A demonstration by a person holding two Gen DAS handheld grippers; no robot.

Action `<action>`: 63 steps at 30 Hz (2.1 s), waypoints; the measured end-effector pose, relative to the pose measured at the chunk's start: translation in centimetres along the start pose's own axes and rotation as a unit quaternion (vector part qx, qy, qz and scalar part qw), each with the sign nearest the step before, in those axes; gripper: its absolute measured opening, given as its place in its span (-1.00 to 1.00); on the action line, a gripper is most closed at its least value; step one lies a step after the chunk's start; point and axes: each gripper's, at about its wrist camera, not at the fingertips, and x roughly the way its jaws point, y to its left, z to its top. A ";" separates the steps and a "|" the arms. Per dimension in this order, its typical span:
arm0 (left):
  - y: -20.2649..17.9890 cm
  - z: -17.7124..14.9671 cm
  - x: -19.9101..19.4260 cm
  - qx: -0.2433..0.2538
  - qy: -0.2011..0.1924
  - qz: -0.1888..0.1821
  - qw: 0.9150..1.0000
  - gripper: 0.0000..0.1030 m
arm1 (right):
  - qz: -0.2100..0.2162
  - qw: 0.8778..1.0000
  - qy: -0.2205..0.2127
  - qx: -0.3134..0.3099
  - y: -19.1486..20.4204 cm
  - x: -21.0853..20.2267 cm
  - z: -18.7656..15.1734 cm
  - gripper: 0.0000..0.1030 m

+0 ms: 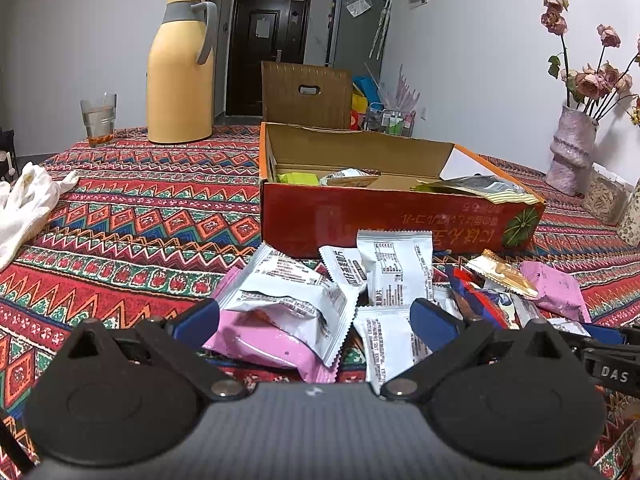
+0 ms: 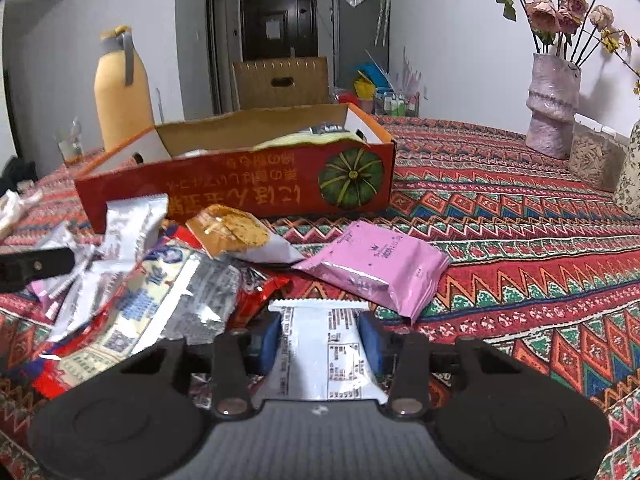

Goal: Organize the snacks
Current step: 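Grasp a white wrapper with the right gripper while the left grasps another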

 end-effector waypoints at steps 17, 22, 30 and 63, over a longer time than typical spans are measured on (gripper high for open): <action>1.1 2.0 -1.1 0.046 -0.001 0.030 0.998 1.00 | -0.002 0.998 -0.046 0.040 -2.1 -1.1 -0.2 -0.24; 1.5 2.9 0.5 0.072 0.028 0.025 0.997 1.00 | 0.006 0.998 -0.047 0.051 -2.6 -0.8 -0.3 -0.24; 0.7 2.7 3.6 0.089 0.069 0.018 0.993 1.00 | 0.015 0.998 -0.045 0.051 -2.5 -0.7 -0.4 -0.24; 0.1 2.1 1.7 0.087 0.036 -0.016 0.995 -0.48 | 0.029 0.996 -0.060 0.054 -2.6 -1.1 -0.6 -0.24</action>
